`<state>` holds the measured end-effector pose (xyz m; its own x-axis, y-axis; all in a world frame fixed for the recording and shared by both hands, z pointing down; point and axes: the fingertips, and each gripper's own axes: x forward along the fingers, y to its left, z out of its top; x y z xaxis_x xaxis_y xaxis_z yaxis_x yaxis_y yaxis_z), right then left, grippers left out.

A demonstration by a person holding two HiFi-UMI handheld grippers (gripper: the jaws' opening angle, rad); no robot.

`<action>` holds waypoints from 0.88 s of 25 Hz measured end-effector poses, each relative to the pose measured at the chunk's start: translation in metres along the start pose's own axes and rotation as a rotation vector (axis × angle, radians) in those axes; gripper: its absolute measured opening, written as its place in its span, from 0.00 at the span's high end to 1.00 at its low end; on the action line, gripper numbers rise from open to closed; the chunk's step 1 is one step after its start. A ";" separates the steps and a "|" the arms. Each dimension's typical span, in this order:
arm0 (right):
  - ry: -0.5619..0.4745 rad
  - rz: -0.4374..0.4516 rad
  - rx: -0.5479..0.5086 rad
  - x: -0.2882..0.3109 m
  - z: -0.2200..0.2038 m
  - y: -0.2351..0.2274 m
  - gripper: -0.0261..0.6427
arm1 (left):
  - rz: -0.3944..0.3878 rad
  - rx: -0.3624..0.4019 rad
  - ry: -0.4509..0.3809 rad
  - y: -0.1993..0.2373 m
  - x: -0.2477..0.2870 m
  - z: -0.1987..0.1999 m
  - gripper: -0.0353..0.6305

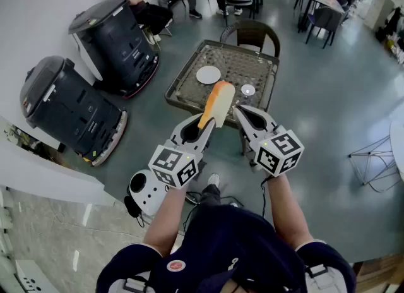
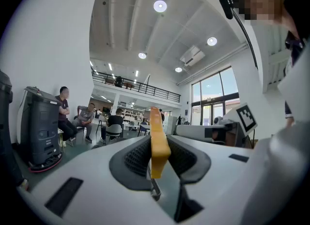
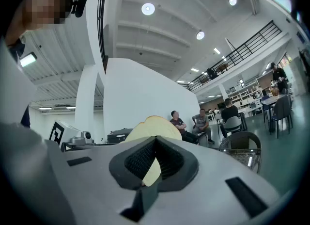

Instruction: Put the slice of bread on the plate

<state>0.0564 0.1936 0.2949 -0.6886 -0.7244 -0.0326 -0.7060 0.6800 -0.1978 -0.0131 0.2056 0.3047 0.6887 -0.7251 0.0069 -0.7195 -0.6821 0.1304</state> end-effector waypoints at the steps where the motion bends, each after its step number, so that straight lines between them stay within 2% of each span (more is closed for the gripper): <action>1: 0.000 0.001 0.000 0.000 0.001 0.001 0.95 | 0.001 0.000 0.000 0.000 -0.001 0.001 0.80; 22: -0.021 -0.016 0.017 -0.009 0.005 -0.001 0.95 | -0.018 0.003 0.007 -0.008 0.000 0.002 0.80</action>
<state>0.0638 0.1993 0.2909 -0.6731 -0.7378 -0.0499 -0.7141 0.6661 -0.2153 -0.0075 0.2113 0.3021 0.7023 -0.7118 0.0114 -0.7070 -0.6955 0.1280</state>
